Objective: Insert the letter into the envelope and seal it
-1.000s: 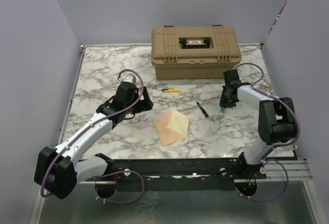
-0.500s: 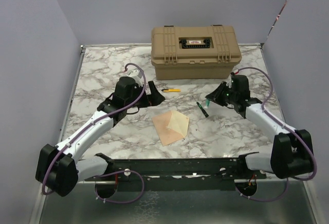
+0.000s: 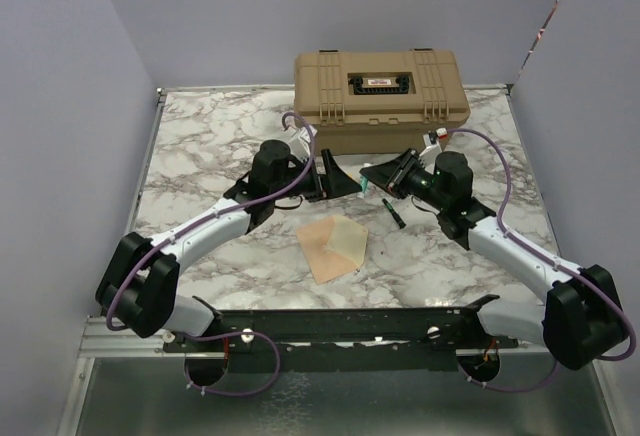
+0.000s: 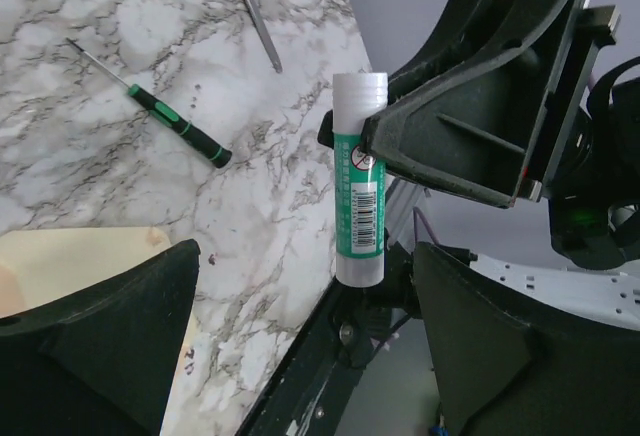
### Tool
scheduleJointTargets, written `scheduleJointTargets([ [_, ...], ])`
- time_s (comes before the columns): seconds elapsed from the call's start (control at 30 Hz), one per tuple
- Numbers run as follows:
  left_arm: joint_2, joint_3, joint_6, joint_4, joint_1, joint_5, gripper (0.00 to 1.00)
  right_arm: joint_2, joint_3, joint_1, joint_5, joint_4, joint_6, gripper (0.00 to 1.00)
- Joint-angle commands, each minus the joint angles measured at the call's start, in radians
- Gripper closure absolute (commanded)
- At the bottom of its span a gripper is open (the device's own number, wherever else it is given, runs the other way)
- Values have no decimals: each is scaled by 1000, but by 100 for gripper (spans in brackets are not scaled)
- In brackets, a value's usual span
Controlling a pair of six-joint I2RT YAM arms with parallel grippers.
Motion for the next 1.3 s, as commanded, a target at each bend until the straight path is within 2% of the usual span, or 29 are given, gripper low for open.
scheduleJointTargets([
  [0.0, 49, 34, -72, 118, -32, 100, 17, -2, -4, 15, -25, 100, 71, 84],
  [0.1, 72, 41, -85, 138, -49, 111, 33, 5, -11, 20, -32, 128, 90, 84],
  [0.27, 97, 44, -91, 140, -57, 108, 51, -4, -19, 22, -55, 138, 97, 84],
  [0.43, 99, 44, -71, 167, -58, 121, 59, -23, -23, 22, -72, 86, 75, 83],
  [0.47, 101, 43, -66, 169, -58, 128, 65, -27, -23, 22, -72, 73, 71, 83],
  [0.53, 107, 42, -55, 171, -60, 155, 91, -37, -21, 21, -76, 42, 63, 82],
  [0.57, 107, 38, -48, 171, -61, 168, 100, -41, -16, 22, -80, 26, 58, 81],
  [0.63, 93, 17, -14, 171, -65, 190, 100, -47, 13, 22, -96, -26, 37, 77],
  [0.8, 11, -35, 120, 152, -67, 256, 100, -94, 97, 22, -86, -264, -61, 56],
  [0.93, -60, -45, 192, 147, -68, 367, 100, -88, 198, 22, -142, -460, -173, 55],
  [1.03, -110, -44, 255, 94, -69, 378, 100, -76, 255, 22, -206, -567, -233, 57],
  [1.17, -128, -16, 283, 20, -69, 387, 100, -87, 294, 22, -289, -638, -282, 55],
  [1.27, -137, -10, 301, -8, -69, 392, 100, -107, 293, 22, -341, -625, -284, 50],
])
